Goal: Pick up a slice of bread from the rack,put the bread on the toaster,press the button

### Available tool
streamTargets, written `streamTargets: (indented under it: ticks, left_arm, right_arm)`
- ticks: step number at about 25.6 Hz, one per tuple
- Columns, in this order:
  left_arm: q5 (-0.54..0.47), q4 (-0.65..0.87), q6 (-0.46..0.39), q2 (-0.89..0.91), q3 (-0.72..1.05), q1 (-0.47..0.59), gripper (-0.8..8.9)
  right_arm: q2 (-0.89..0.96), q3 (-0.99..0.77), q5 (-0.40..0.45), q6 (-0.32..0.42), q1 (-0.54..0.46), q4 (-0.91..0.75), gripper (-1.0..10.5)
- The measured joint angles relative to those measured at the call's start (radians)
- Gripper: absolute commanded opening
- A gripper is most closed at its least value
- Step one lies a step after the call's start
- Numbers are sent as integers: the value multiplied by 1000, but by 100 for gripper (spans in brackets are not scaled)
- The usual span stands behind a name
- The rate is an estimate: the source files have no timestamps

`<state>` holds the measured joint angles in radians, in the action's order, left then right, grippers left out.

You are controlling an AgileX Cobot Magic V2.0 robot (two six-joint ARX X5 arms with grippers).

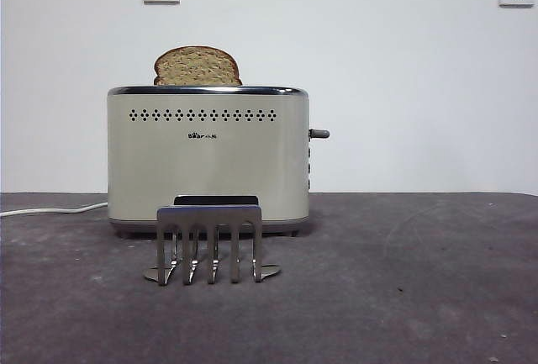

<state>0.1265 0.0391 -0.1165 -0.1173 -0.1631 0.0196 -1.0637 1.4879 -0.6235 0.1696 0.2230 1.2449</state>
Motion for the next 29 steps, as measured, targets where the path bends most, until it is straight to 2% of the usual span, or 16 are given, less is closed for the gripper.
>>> streamTargets:
  ticks: [10,21,29]
  left_arm:
    - [-26,0,28,96,142,0,-1]
    - [-26,-220,40,111,145,0,-1]
    - [-20,-217,102,113,145,0,-1]
  right_arm:
    - [0,0,0,0,0,0,1]
    - [0,0,2,0,0,0,1]
    - [0,0,2,0,0,0,1]
